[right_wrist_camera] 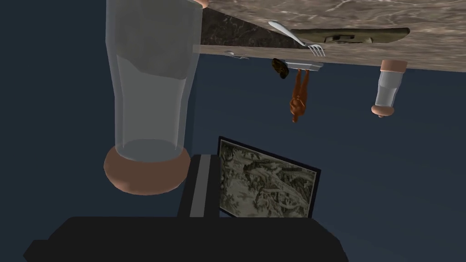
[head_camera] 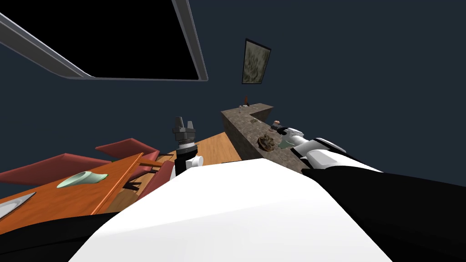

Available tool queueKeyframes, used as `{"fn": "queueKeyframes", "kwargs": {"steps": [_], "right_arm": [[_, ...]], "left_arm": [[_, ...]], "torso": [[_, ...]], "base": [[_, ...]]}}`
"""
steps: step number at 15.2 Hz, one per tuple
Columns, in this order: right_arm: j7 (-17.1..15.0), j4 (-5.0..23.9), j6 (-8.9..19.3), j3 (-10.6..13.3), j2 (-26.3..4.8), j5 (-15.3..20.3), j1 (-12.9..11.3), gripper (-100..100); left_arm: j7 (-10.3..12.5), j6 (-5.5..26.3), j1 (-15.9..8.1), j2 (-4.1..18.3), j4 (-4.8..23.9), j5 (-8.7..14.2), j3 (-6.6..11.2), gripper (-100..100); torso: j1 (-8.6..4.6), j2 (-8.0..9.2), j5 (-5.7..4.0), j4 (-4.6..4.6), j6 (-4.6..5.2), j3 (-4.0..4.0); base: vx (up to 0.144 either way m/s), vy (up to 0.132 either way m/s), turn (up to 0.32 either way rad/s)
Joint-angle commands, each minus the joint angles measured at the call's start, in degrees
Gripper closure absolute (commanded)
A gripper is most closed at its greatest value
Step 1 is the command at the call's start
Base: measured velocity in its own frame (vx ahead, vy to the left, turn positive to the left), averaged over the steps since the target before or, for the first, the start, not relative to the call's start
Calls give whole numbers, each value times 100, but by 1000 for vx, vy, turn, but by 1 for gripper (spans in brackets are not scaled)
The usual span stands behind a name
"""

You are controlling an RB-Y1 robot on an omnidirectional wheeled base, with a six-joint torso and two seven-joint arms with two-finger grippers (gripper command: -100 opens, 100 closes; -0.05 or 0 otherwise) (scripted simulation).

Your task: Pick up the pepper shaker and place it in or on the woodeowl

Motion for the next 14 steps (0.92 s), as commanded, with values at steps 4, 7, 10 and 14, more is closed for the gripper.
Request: {"fn": "queueKeyframes", "kwargs": {"steps": [4,7,10,14], "right_arm": [[371,-35,-40,-1,-54,-591,125,100],[832,-320,-72,45,-268,-1033,509,100],[834,-320,-72,45,-268,-1358,509,100],[1297,-604,-105,90,-482,-1892,893,100]], "left_arm": [[0,0,0,0,0,0,0,0],[0,0,0,0,0,0,0,0],[0,0,0,0,0,0,0,0],[0,0,0,0,0,0,0,0]], "torso": [[2,2,1,0,1,0],[4,3,0,0,0,1],[2,8,1,1,1,4],[5,3,1,0,0,1]], "base": [[26,9,1],[35,17,66],[9,6,-5],[30,16,48]]}}
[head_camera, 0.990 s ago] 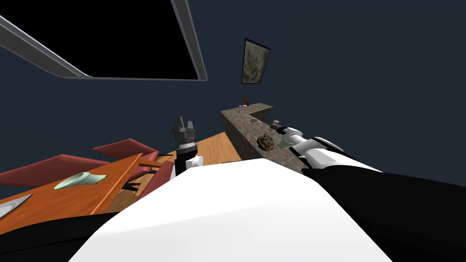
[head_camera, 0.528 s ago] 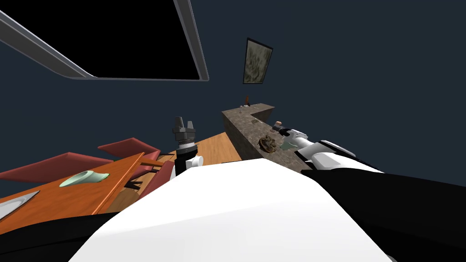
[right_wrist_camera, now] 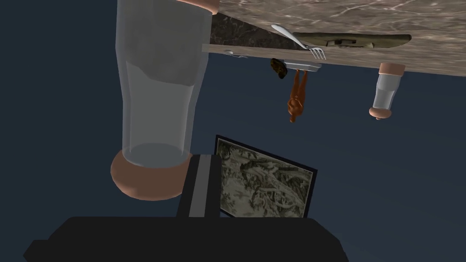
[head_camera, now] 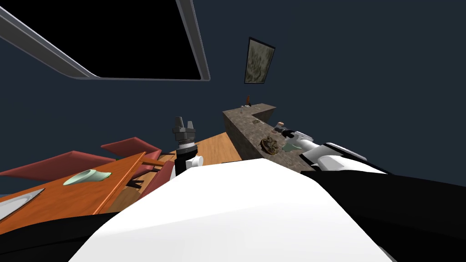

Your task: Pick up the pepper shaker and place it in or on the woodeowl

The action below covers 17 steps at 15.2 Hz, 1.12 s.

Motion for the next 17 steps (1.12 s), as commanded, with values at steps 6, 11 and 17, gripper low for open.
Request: {"fn": "queueKeyframes", "kwargs": {"steps": [6,11,17], "right_arm": [[546,-380,7,19,-237,-906,469,100],[1009,-664,-25,65,-451,-1556,853,100],[1472,-949,-58,110,-664,-2339,1237,100]], "left_arm": [[0,0,0,0,0,0,0,0],[0,0,0,0,0,0,0,0],[0,0,0,0,0,0,0,0]], "torso": [[2,-1,0,0,-1,-1],[1,0,0,0,-2,0],[0,0,0,0,-1,0]], "base": [[22,12,31],[23,11,37],[24,9,30]]}}
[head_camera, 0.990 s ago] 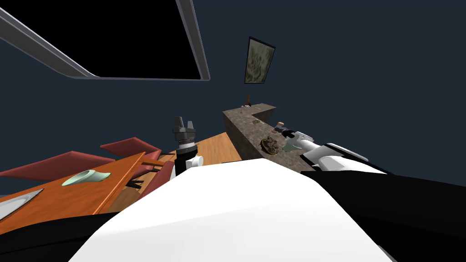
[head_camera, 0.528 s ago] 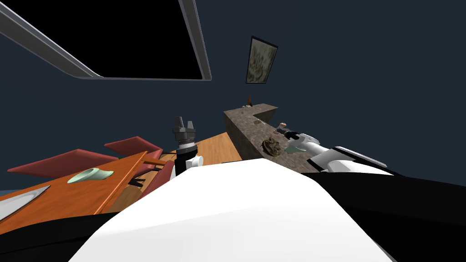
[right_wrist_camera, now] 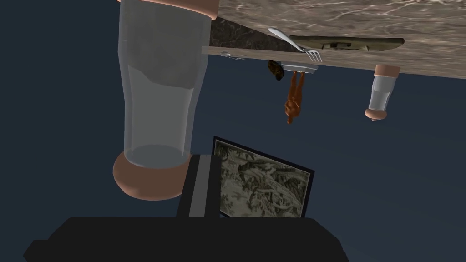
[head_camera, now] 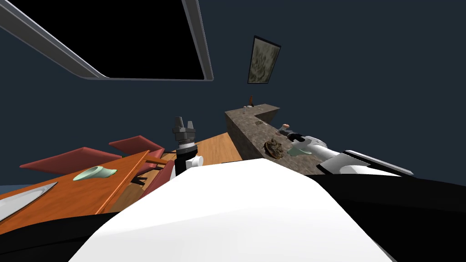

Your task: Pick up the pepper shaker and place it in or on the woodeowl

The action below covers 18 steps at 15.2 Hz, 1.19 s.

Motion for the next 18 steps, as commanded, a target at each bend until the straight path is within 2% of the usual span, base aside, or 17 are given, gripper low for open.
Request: {"fn": "queueKeyframes", "kwargs": {"steps": [1,3,4,6,9,10,11,15,16,17,18], "right_arm": [[146,-7,-29,24,-19,-286,50,100],[146,-7,-29,24,-19,-517,50,100],[421,-276,-61,69,-232,-659,321,100],[592,-292,-61,69,-232,-901,434,100],[609,-292,-61,69,-232,-1284,434,100],[895,-576,-94,114,-446,-1428,720,100],[990,-576,-94,114,-446,-1565,819,100],[1072,-576,-94,114,-446,-2051,819,100],[1348,-860,-127,160,-660,-2196,1101,100],[1433,-861,-127,160,-660,-2326,1203,100],[1535,-861,-127,160,-660,-2469,1203,100]], "left_arm": [[0,0,0,0,0,0,0,0],[0,0,0,0,0,0,0,0],[0,0,0,0,0,0,0,0],[0,0,0,0,0,0,0,0],[0,0,0,0,0,0,0,0],[0,0,0,0,0,0,0,0],[0,0,0,0,0,0,0,0],[0,0,0,0,0,0,0,0],[0,0,0,0,0,0,0,0],[0,0,0,0,0,0,0,0],[0,0,0,0,0,0,0,0]], "torso": [[0,0,0,0,0,0],[-1,6,0,1,0,3],[-3,9,0,2,0,5],[1,4,1,1,-1,3],[-2,6,0,1,1,3],[-3,8,-1,2,0,5],[0,7,1,2,-1,4],[-1,5,0,1,0,3],[-3,8,0,2,0,4],[-1,6,1,2,-1,4],[1,2,1,1,0,2]], "base": [[22,12,-6],[4,4,-6],[17,15,78],[37,15,64],[12,4,-11],[22,16,87],[38,21,83],[19,8,3],[25,13,85],[43,18,88],[38,13,22]]}}
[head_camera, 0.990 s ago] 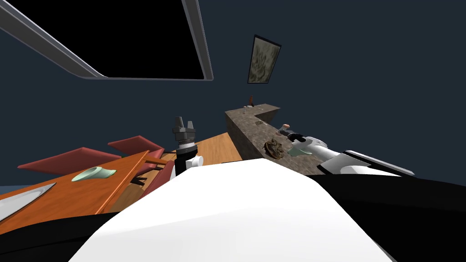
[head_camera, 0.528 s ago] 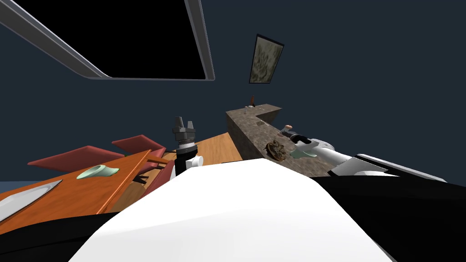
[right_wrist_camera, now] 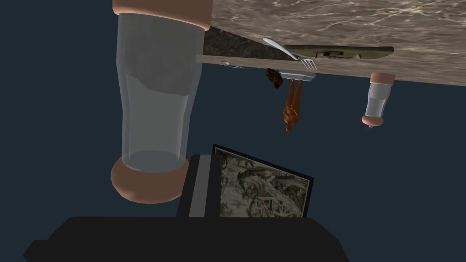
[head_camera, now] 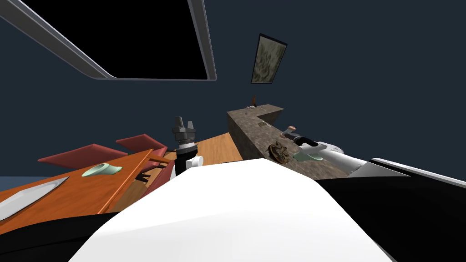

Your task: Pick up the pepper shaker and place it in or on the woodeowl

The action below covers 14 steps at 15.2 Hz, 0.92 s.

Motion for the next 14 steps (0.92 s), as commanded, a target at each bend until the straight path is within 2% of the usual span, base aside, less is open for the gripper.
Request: {"fn": "queueKeyframes", "kwargs": {"steps": [1,3,4,5,10,13,14], "right_arm": [[142,4,-15,43,-9,-286,23,100],[142,4,-15,43,-9,-501,23,100],[140,-3,-14,32,-9,-374,30,100],[-35,135,-133,-144,109,-422,-120,-100],[-215,352,-194,-274,120,-485,-197,-100],[-353,596,-153,-316,58,-549,-153,-100],[-353,596,-153,-316,58,-549,-153,-100]], "left_arm": [[0,0,0,0,0,0,0,0],[0,0,0,0,0,0,0,0],[0,0,0,0,0,0,0,0],[0,0,0,0,0,0,0,0],[0,0,-1,-1,0,0,-1,0],[0,0,-2,0,0,0,-1,0],[0,0,-2,0,0,0,0,0]], "torso": [[0,0,0,0,0,0],[-2,5,-1,1,0,2],[-4,8,-1,2,0,4],[-5,10,-1,2,0,5],[25,30,7,7,-4,17],[6,33,2,8,-3,19],[-4,37,1,8,-2,21]], "base": [[24,10,-9],[5,3,-4],[0,0,0],[-27,50,44],[-46,72,89],[-53,9,160],[-56,-29,120]]}}
